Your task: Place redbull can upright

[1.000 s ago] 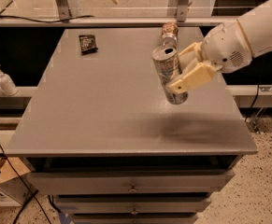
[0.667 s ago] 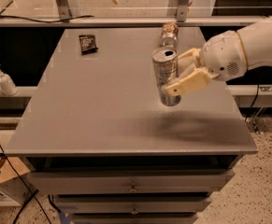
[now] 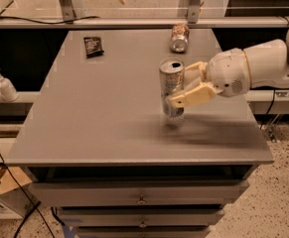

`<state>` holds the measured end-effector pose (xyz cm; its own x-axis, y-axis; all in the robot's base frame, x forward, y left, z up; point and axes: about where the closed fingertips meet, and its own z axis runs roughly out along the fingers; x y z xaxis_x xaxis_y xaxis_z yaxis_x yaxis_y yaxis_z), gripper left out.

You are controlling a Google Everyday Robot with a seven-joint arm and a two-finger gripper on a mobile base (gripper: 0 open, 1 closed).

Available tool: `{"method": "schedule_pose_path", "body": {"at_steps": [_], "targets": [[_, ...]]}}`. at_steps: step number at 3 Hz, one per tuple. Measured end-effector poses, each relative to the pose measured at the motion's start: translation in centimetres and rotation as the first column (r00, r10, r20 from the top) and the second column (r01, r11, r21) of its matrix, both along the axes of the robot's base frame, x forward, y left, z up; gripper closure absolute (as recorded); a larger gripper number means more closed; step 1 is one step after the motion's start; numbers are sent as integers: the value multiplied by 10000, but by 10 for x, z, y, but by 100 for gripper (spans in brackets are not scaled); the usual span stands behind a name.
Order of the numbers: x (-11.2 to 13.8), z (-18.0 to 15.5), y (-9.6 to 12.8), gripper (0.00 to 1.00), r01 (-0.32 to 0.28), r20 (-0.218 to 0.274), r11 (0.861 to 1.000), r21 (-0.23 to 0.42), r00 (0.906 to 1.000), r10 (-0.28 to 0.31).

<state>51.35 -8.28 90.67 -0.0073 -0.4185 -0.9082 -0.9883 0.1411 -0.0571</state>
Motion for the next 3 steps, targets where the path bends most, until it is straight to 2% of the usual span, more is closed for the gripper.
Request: {"method": "schedule_pose_path", "body": {"at_steps": [2,3], "targets": [[3,-14,5,37,216,78,9951,962,9997,-224],[3,-17,3,14,379,77,9915,1244,9992,-392]]}}
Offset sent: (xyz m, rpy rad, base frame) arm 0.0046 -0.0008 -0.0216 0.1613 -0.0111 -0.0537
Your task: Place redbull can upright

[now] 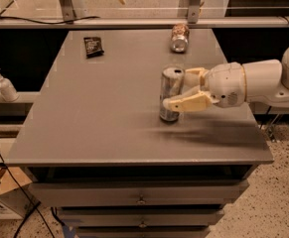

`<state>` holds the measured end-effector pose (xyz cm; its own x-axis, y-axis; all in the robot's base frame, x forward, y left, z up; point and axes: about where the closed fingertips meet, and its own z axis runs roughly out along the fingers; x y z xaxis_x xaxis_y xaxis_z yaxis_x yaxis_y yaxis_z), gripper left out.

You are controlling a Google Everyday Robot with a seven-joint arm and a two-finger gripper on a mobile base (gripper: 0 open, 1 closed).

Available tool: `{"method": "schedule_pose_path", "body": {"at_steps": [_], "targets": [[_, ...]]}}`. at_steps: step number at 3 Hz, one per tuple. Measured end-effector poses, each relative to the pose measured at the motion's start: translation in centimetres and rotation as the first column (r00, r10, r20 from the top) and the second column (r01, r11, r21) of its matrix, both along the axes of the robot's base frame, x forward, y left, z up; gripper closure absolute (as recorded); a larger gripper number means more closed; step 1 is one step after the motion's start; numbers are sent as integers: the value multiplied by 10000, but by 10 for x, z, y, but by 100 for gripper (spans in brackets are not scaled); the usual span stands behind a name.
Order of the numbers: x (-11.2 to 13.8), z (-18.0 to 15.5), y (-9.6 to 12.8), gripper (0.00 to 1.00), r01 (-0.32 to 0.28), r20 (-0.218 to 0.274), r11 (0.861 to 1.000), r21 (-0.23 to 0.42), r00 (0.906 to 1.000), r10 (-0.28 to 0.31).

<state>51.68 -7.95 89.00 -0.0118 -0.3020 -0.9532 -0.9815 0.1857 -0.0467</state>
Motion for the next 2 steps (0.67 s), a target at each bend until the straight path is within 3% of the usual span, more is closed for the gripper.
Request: {"method": "schedule_pose_path", "body": {"at_steps": [1,2], "targets": [[0,0,2,0,-39,2,10000,-2,10000,39],[0,0,2,0,-40,2,10000,-2,10000,40]]}}
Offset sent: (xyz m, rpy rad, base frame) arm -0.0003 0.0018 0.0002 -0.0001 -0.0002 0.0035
